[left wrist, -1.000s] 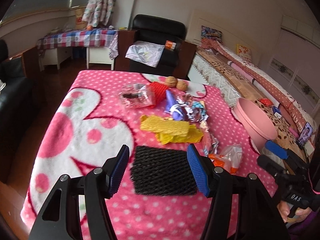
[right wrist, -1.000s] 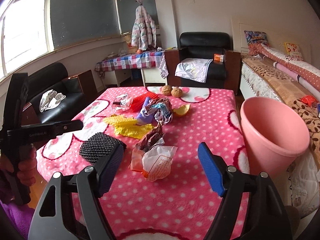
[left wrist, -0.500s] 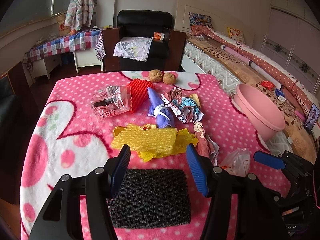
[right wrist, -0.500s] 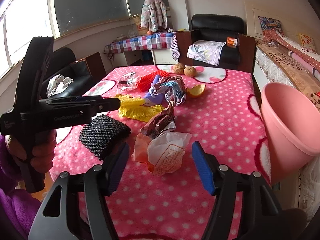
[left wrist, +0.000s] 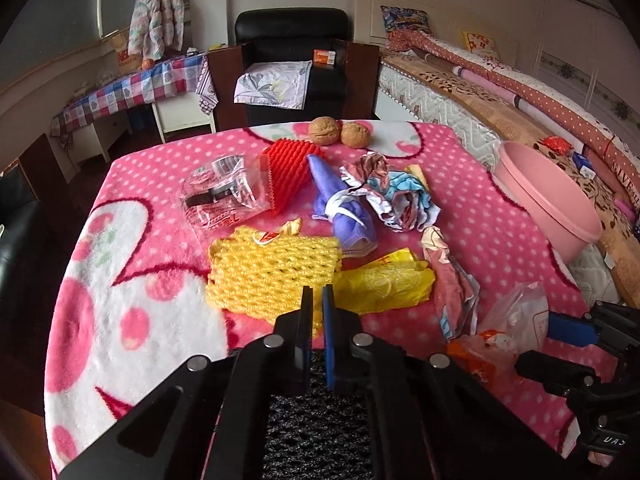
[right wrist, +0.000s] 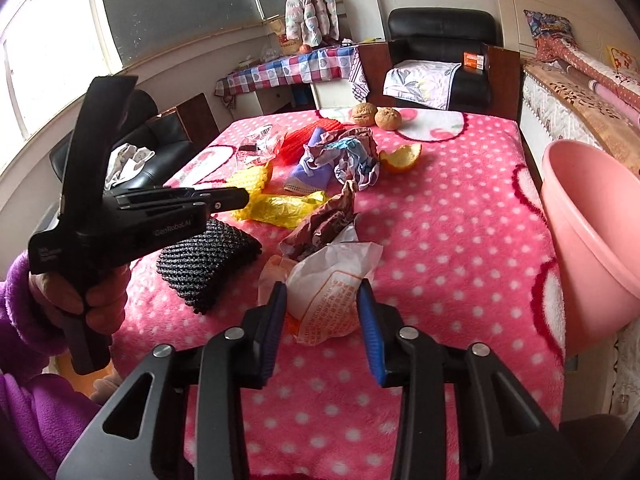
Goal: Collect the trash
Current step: 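Grasp the yellow foam net with the left tool while the right tool grasps the white plastic bag, then carry both items over the pink bucket and open both tools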
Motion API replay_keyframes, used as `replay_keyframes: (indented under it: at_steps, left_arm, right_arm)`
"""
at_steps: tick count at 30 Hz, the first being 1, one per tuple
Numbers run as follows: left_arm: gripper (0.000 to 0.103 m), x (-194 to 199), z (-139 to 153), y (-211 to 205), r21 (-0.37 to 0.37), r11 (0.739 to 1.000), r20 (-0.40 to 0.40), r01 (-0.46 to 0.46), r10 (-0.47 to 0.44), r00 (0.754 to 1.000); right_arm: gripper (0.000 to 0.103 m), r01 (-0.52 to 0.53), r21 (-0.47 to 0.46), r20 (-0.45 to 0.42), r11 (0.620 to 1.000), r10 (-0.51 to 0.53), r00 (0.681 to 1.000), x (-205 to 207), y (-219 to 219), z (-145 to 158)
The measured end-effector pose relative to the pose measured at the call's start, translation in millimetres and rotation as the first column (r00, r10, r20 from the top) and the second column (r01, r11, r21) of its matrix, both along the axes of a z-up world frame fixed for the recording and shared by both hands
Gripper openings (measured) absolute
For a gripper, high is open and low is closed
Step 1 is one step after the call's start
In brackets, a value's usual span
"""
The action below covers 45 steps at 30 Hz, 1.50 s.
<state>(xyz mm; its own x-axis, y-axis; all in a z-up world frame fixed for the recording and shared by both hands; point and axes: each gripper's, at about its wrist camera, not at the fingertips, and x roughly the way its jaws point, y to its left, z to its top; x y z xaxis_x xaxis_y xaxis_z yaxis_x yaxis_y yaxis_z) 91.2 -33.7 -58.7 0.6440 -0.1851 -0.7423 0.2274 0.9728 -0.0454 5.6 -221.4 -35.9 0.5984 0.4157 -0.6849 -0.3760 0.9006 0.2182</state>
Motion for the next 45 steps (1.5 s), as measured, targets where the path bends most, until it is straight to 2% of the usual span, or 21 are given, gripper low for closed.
replay_keyframes:
  at_steps: [13, 19, 26, 28, 37, 40, 45]
  left_arm:
    - [0.001, -15.2, 37.0, 29.5, -0.117, 0.992, 0.047, -0.054, 0.06, 0.997]
    - [0.001, -24.4, 57.1, 33.0, -0.129, 0.991, 0.088, -0.042, 0.054, 0.995]
    - [0.001, -21.8, 79.6, 17.7, -0.205, 0.979, 0.098, 0.004, 0.017, 0.995]
    - [0.001, -17.4, 85.4, 6.4, -0.231, 0.972, 0.097, 0.034, -0.012, 0.995]
    - [0.001, -2.0, 105.1, -72.4, -0.225, 0.953, 0.146, 0.204, -0.174, 0.974]
    - [0.001, 5.3, 113.5, -107.1, -0.226, 0.934, 0.161, 0.276, -0.244, 0.956]
    - [0.001, 19.1, 116.9, -170.9, -0.253, 0.889, 0.159, 0.382, -0.351, 0.923]
  right_arm:
    - [0.033, 0.033, 0.082, 0.06, 0.996, -0.038, 0.998, -8.4, -18.0, 24.0]
    - [0.033, 0.057, 0.107, 0.095, 0.993, -0.067, 0.993, -10.1, -28.7, 38.0]
    - [0.033, 0.133, 0.128, 0.119, 0.983, -0.148, 0.982, -3.6, -54.3, 47.0]
    - [0.033, 0.17, 0.142, 0.127, 0.975, -0.188, 0.974, -1.9, -67.7, 48.7]
    - [0.033, 0.346, 0.164, 0.161, 0.924, -0.371, 0.915, 3.7, -134.3, 52.6]
    - [0.033, 0.399, 0.18, 0.157, 0.899, -0.427, 0.891, 7.3, -155.8, 49.4]
    - [0.033, 0.464, 0.182, 0.153, 0.867, -0.492, 0.857, 13.5, -181.4, 42.0]
